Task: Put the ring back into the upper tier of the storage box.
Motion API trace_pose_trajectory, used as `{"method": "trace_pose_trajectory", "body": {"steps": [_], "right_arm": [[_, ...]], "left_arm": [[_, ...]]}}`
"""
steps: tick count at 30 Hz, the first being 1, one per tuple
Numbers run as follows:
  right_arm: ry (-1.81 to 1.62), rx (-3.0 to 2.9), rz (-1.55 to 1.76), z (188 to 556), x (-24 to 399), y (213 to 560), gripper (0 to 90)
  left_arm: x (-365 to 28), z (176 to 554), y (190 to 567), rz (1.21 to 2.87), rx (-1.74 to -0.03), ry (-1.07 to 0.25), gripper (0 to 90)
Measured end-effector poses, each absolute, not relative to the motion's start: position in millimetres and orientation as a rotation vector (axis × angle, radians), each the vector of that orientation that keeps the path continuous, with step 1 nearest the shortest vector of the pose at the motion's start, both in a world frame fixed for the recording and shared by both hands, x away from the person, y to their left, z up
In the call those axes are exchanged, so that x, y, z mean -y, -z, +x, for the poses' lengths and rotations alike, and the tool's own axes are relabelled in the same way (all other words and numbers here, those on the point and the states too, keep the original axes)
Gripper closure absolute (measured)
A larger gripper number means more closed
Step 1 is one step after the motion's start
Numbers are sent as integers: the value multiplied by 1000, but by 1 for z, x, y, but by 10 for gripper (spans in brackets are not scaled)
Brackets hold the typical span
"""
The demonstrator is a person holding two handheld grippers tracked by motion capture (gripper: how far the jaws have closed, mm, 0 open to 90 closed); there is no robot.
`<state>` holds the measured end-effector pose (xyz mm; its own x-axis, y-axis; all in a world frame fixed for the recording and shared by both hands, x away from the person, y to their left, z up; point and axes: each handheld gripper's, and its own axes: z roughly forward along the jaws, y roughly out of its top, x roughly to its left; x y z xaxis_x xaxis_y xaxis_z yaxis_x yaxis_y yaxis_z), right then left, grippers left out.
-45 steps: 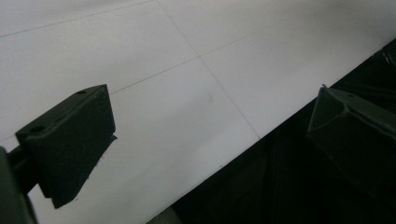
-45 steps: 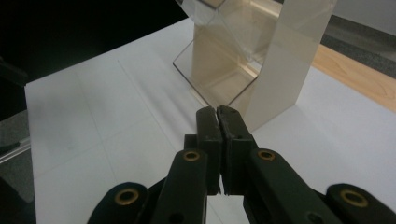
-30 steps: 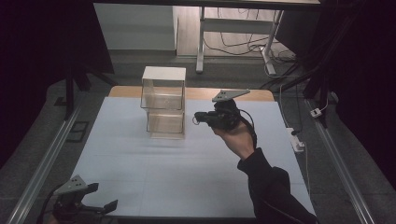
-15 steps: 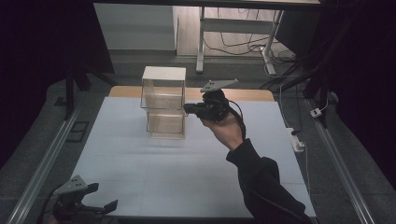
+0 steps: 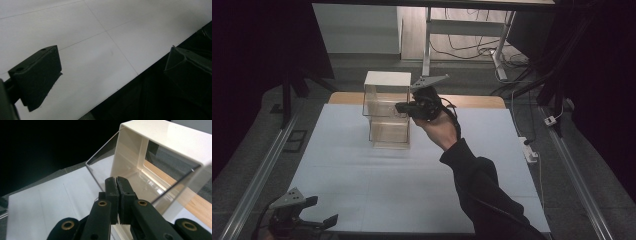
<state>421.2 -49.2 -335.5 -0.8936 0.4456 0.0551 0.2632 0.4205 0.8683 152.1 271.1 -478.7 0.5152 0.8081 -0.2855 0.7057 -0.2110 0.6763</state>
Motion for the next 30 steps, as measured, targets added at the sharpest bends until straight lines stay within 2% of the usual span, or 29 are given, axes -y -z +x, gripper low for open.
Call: {"method": "trace_pose_trajectory", "body": {"steps": [30], "right_arm": [[-1386,-2450,780,464,-25,338,879]], "left_arm": [[-272,153,479,1965,-1231,-150,8]]}}
